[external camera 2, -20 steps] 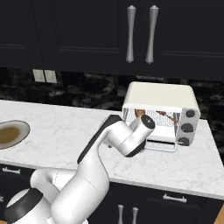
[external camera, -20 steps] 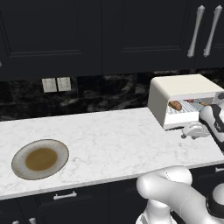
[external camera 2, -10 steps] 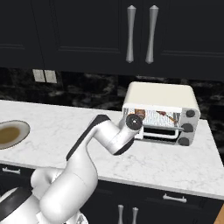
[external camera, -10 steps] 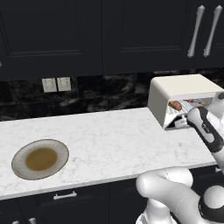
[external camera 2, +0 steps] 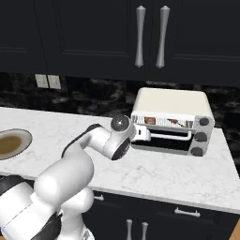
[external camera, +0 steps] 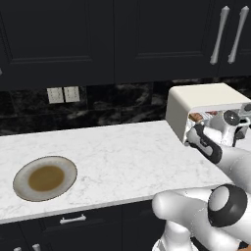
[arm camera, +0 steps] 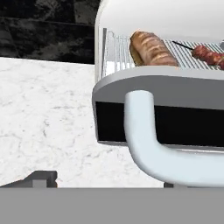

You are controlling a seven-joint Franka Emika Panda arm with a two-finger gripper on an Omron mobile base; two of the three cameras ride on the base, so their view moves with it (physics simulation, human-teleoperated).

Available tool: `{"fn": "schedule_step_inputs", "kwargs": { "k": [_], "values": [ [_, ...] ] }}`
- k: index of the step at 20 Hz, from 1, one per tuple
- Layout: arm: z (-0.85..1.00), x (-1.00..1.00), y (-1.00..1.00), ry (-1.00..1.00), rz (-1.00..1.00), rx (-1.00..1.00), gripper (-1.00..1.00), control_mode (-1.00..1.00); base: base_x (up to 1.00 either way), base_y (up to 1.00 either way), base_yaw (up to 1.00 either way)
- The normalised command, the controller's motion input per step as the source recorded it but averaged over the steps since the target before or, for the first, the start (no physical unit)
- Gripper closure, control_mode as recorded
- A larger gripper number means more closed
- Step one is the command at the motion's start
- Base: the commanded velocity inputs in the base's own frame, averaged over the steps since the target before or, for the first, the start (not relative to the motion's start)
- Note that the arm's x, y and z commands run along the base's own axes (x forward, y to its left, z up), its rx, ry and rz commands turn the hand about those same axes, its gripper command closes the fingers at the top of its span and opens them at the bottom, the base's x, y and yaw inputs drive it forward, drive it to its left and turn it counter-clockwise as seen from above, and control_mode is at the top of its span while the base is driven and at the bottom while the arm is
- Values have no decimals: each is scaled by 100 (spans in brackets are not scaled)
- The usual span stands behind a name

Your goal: Pick up the kebab skewer and baguette bread, and place them inside the toaster oven. Close the toaster oven door and start by setting the timer.

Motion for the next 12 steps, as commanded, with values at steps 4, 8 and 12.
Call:
{"fn": "schedule_step_inputs", "kwargs": {
  "k": [4, 8, 12],
  "values": [
    [50, 55, -20, 2, -6, -16, -100, -100, 0, 0, 0],
    [35, 49, -4, 0, -4, -13, -100, -100, 0, 0, 0],
    [22, 52, 0, -1, -1, -11, -100, -100, 0, 0, 0]
  ]
}}
